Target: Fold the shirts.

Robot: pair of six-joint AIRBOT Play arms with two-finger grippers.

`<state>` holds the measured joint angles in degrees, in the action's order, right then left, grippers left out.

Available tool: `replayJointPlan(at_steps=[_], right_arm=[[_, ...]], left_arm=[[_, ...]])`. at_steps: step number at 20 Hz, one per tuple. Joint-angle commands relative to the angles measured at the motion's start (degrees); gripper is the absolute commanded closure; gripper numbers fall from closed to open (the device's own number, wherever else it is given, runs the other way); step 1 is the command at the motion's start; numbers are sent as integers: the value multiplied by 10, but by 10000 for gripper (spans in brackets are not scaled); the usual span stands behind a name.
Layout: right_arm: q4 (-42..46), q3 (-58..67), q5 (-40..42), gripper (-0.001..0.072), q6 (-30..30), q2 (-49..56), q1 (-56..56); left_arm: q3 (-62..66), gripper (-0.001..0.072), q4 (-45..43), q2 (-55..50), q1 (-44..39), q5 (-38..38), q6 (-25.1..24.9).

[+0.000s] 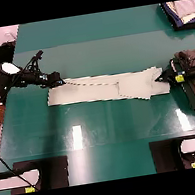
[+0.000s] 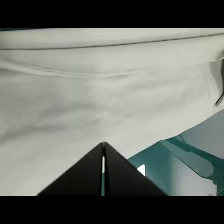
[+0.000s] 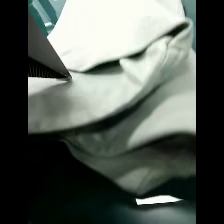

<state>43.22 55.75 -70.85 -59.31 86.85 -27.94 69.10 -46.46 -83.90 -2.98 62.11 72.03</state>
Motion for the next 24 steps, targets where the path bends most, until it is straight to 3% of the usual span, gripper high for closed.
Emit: replayJointPlan(at_steps=[1, 3, 8, 13, 18, 24], right_arm=[[-16, 0, 4, 490, 36, 2, 25], [-16, 0, 2, 700, 58, 2, 39], [-16, 0, -10, 702, 57, -41, 36], [-16, 82, -92, 703, -3, -88, 70], [-17, 216, -154, 703, -69, -92, 172], [-15, 350, -137, 703, -116, -91, 329]], left_arm=[[0, 682, 0, 0, -1, -1, 0], [0, 682, 0, 0, -1, 3, 0], [1, 683, -1, 0, -25, -3, 21], [10, 684, 2, -11, -145, -123, 26], [113, 684, 33, -118, -229, -125, 30], [174, 683, 43, -223, -266, -114, 30]])
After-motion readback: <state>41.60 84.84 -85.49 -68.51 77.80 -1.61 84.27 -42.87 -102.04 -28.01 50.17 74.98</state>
